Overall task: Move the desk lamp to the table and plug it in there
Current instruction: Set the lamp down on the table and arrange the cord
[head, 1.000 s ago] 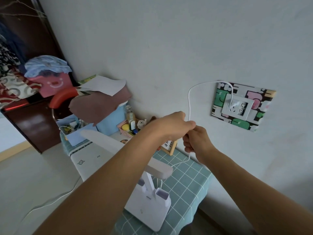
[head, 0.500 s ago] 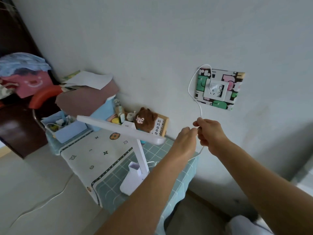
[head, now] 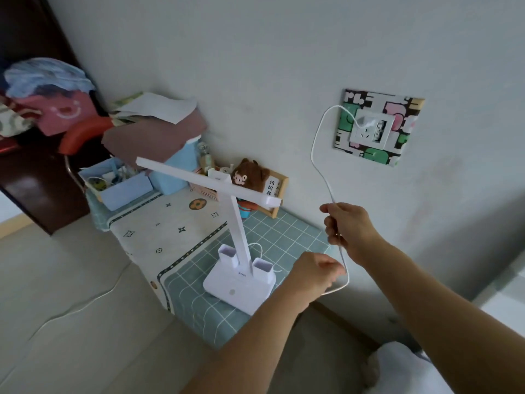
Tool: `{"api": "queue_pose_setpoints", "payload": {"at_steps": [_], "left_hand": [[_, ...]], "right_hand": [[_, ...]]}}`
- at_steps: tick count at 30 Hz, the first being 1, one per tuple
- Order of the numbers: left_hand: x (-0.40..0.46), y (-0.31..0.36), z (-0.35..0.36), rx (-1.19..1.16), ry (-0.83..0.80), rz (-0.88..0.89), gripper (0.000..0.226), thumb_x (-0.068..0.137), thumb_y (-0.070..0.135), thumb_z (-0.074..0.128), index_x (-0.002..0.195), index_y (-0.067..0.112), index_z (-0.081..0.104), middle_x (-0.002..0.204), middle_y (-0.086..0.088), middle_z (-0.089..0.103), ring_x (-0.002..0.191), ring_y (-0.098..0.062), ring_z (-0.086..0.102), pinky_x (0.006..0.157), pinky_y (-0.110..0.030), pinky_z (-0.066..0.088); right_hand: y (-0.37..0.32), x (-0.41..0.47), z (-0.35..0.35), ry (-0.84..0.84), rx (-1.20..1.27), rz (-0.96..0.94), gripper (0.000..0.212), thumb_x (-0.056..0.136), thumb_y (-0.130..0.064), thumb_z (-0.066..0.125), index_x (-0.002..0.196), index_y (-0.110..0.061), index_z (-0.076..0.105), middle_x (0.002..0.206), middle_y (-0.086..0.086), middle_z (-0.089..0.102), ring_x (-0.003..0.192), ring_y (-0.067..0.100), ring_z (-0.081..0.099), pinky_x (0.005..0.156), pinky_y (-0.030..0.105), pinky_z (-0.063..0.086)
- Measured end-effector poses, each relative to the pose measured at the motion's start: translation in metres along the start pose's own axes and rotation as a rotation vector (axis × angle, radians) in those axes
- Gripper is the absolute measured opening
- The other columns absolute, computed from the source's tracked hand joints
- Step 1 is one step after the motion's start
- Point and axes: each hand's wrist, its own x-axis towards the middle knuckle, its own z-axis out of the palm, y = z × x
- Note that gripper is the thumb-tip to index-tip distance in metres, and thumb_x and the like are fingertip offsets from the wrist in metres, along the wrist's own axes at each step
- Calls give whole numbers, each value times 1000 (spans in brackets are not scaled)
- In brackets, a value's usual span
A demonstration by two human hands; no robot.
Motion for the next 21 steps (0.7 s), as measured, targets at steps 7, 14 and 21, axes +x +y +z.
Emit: {"api": "queue_pose_setpoints", "payload": {"at_steps": [7, 14, 21], "left_hand": [[14, -35, -13, -107, -8, -36, 8, 97, 23, 50, 94, 20, 57, 86, 5, 58, 71, -2, 54, 57, -7, 45], [34, -85, -20, -298, 99, -123, 12, 95, 19, 53, 106, 19, 57, 107, -3, 59, 83, -11, 58, 77, -27, 50], [32, -134, -44, -444, 227, -104, 20, 97, 23, 52, 113, 15, 58, 109, -5, 63, 94, -20, 61, 84, -35, 50]], "right_hand": [[46, 21, 24, -50, -15, 58, 23, 102, -9, 42, 98, -1, 63, 61, 11, 54, 48, 20, 46, 43, 26, 37], [111, 57, 36, -24, -321, 32, 24, 98, -8, 45, 103, 2, 67, 69, 10, 69, 59, 24, 60, 59, 30, 50], [166, 81, 48, 18, -573, -49, 33, 99, -19, 41, 96, 2, 65, 95, 26, 69, 72, 29, 57, 69, 37, 47]]}}
